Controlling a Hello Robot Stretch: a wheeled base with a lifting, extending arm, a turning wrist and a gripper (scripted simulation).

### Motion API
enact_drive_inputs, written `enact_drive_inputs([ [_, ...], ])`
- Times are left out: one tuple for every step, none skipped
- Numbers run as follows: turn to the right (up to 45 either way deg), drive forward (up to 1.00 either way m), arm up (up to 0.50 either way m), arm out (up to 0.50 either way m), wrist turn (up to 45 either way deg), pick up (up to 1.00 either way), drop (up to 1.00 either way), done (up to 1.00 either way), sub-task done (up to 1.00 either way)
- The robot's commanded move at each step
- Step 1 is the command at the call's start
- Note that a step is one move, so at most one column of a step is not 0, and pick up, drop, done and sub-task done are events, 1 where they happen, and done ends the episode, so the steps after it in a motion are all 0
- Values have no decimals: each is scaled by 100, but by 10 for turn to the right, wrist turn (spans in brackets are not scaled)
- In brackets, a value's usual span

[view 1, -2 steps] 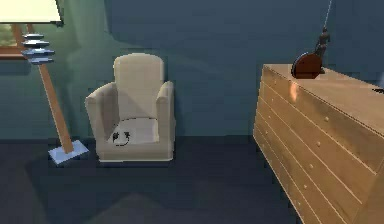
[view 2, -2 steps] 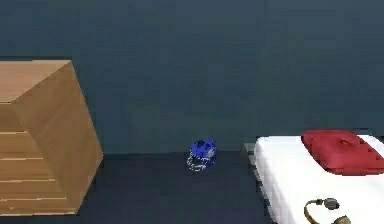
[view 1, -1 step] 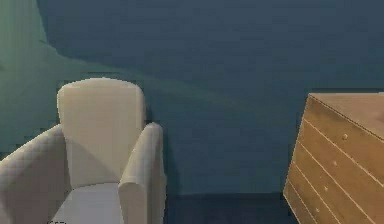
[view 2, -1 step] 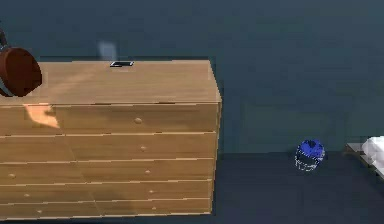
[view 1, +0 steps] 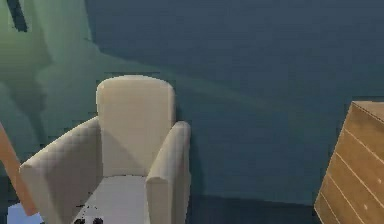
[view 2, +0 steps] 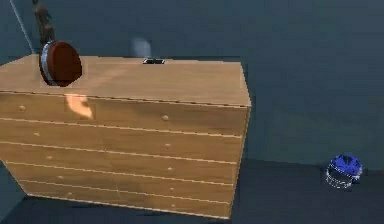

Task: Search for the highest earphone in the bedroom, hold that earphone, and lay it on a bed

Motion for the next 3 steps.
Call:
enact_drive_inputs([
  [0, 20, 0, 0, 0, 0, 0, 0, 0],
  [-450, 0, 0, 0, 0, 0, 0, 0, 0],
  [-450, 0, 0, 0, 0, 0, 0, 0, 0],
])
